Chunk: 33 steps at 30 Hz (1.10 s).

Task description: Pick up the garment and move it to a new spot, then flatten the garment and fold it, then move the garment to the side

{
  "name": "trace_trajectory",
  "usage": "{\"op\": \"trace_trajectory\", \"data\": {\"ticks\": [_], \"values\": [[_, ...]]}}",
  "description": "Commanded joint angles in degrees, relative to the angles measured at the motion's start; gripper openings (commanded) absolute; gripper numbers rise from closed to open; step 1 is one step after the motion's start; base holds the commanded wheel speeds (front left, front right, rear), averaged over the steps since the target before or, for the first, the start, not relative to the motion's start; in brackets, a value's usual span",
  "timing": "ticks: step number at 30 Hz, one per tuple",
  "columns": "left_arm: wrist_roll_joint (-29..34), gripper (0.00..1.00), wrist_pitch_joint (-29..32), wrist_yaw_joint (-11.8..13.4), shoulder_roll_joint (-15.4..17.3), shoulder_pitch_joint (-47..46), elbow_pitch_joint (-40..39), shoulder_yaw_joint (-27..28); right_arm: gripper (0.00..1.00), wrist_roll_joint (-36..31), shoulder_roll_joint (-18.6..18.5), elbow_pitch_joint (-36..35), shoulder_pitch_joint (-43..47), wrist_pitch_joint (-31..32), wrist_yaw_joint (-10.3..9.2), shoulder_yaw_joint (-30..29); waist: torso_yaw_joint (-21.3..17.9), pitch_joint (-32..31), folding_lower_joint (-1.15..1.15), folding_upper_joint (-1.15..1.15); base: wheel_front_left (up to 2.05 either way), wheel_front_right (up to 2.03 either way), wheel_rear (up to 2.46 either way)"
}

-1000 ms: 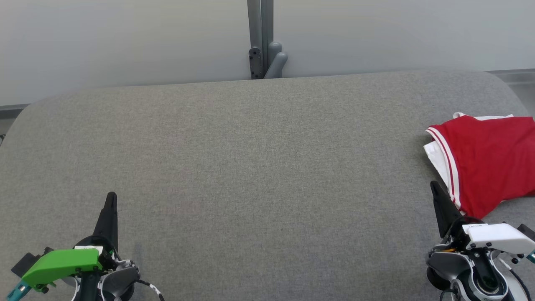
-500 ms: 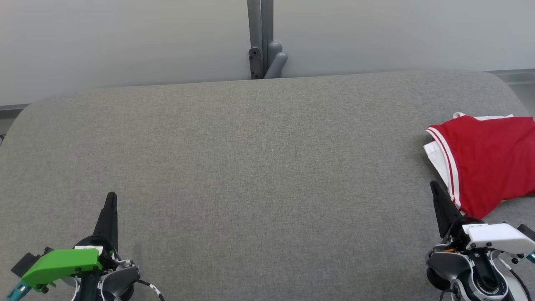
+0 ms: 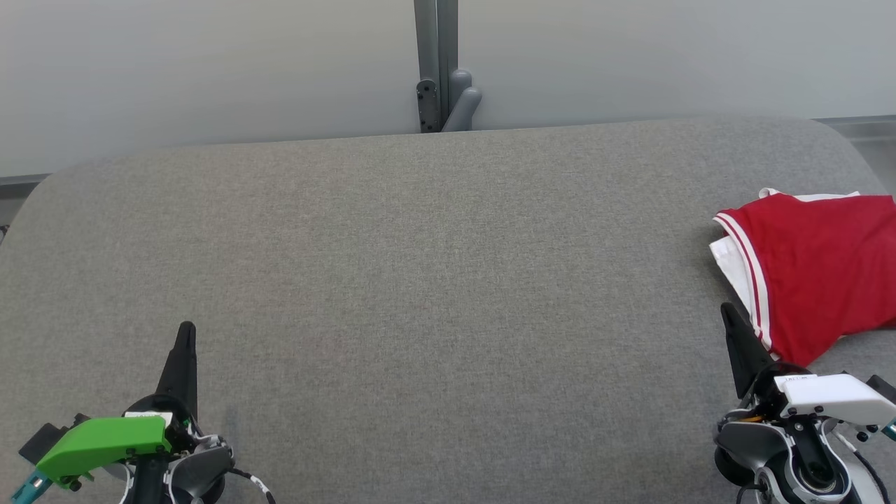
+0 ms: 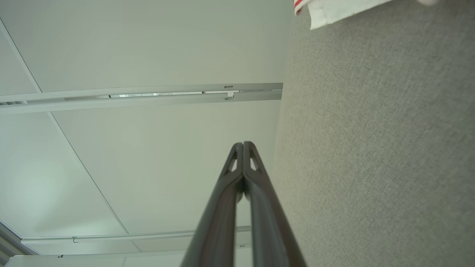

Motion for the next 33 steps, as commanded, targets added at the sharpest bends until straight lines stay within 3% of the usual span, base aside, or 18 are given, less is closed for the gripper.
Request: {"op": "trace_trajectory", "data": {"ticks": [1, 33], "values": [[-0.2, 0.00, 0.1, -0.3, 0.4, -0.6, -0.3, 0.1, 0.00, 0.4, -0.3, -0.3, -0.5, 0.1, 0.02, -0.1, 0.0, 0.0, 0.00, 0.00, 0.00, 0.00, 0.00], [-0.2, 0.00, 0.1, -0.3, 0.4, -0.6, -0.3, 0.1, 0.00, 0.4, -0.3, -0.3, -0.5, 0.1, 0.02, -0.1, 0.0, 0.0, 0.00, 0.00, 0.00, 0.00, 0.00]]}}
